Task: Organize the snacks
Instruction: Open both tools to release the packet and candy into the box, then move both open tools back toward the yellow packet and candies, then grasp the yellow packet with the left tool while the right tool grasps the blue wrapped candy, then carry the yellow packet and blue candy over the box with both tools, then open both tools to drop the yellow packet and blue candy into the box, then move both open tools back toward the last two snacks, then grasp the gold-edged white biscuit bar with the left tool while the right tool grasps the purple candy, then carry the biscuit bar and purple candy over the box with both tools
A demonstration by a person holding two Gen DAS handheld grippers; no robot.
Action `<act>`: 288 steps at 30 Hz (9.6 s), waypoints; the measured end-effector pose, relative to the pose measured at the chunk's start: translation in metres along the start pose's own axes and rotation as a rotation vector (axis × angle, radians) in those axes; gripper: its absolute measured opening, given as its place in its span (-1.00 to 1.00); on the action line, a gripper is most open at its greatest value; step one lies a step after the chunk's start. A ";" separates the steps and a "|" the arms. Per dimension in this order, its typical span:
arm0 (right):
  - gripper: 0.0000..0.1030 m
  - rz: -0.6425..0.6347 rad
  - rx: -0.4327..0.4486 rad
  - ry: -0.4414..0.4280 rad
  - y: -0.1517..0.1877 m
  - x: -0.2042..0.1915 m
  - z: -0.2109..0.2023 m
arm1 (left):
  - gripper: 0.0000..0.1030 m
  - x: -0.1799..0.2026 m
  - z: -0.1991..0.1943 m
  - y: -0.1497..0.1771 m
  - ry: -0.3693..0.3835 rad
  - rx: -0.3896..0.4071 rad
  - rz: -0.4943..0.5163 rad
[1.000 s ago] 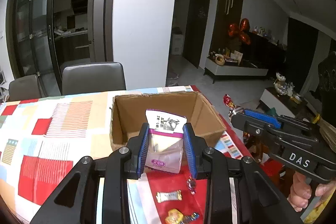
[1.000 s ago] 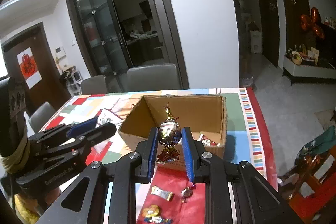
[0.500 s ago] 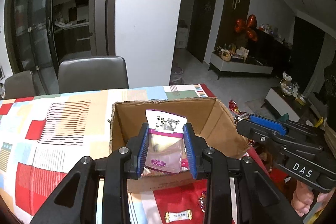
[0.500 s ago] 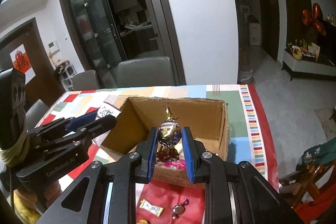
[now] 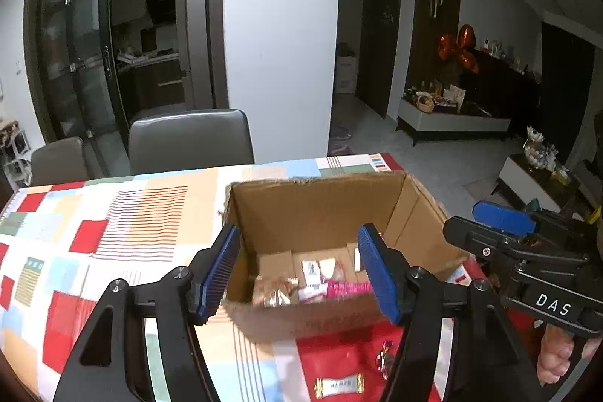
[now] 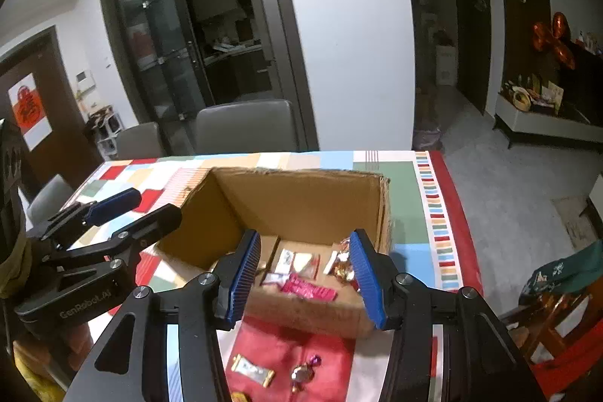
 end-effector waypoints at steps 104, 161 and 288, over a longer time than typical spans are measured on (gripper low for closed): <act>-0.47 -0.178 -0.209 -0.129 0.164 -0.020 -0.008 | -0.53 0.037 -0.020 0.168 0.111 -0.253 -0.042; -0.37 -0.039 0.034 -0.022 -0.025 -0.014 0.021 | -0.06 -0.010 0.043 -0.022 0.051 -0.053 -0.048; -0.51 0.003 0.049 -0.073 0.090 -0.017 -0.057 | -0.52 0.033 -0.047 0.085 0.109 0.067 -0.036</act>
Point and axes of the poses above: each gripper's, at about its wrist camera, not at the fingertips, and z roughly the way its jaws point, x to its right, y to its underside, the point moved 1 cm from there along z, roughly the way its jaws point, and after that the axes turned 13 degrees about y, right-handed, at the moved point
